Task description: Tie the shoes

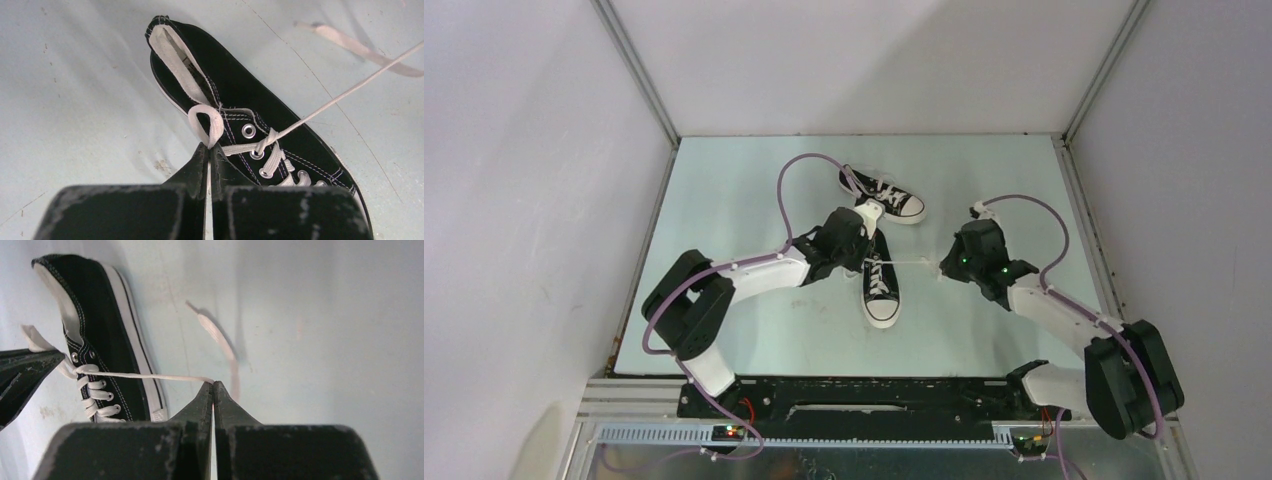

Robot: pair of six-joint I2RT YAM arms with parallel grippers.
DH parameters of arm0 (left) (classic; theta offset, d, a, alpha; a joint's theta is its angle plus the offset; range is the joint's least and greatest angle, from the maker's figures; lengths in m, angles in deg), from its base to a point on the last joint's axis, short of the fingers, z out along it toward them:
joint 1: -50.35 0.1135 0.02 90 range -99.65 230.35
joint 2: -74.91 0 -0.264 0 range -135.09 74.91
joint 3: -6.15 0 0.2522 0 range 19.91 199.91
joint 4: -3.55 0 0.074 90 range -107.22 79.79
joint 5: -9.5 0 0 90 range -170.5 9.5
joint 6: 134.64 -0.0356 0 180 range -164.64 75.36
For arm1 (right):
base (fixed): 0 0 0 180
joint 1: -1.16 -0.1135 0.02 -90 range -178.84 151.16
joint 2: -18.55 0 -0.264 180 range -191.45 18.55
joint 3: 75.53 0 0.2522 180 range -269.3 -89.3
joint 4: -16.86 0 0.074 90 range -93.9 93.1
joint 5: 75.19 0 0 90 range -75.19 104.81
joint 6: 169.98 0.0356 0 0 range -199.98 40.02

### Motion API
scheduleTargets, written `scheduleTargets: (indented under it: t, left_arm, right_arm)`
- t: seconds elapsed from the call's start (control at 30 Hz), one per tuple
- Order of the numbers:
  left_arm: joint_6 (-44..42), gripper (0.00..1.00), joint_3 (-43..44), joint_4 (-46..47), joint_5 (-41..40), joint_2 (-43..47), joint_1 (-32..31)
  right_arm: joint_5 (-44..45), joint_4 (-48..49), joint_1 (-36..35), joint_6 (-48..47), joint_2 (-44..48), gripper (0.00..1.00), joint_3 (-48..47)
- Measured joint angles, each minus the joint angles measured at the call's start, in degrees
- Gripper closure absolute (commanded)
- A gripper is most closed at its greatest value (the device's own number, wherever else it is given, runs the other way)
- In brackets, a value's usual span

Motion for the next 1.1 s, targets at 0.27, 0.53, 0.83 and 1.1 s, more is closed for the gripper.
scheduleTargets:
  t: [0.27, 0.53, 0.83, 1.1]
  left_arm:
    - [0.4, 1.0, 0.0, -0.2, 0.1, -0.1, 0.0]
    - [-0.3, 1.0, -1.6, 2.0, 0.1, 0.8, 0.0]
    - [-3.4, 1.0, -4.9, 6.7, -2.0, 3.3, -0.5]
    - [-7.7, 1.0, -8.4, 11.3, -1.6, 4.3, -1.2]
  right_arm:
    - [-1.4, -1.7, 2.1, 0.2, 2.6, 1.0, 1.6]
    - [-11.2, 1.6, 2.6, -3.6, 2.2, 1.0, 1.7]
    - [-15.6, 3.6, 2.7, -6.2, 0.9, 1.0, -0.9]
    - [-16.5, 5.6, 2.3, -7.5, -0.7, 0.61, -4.0]
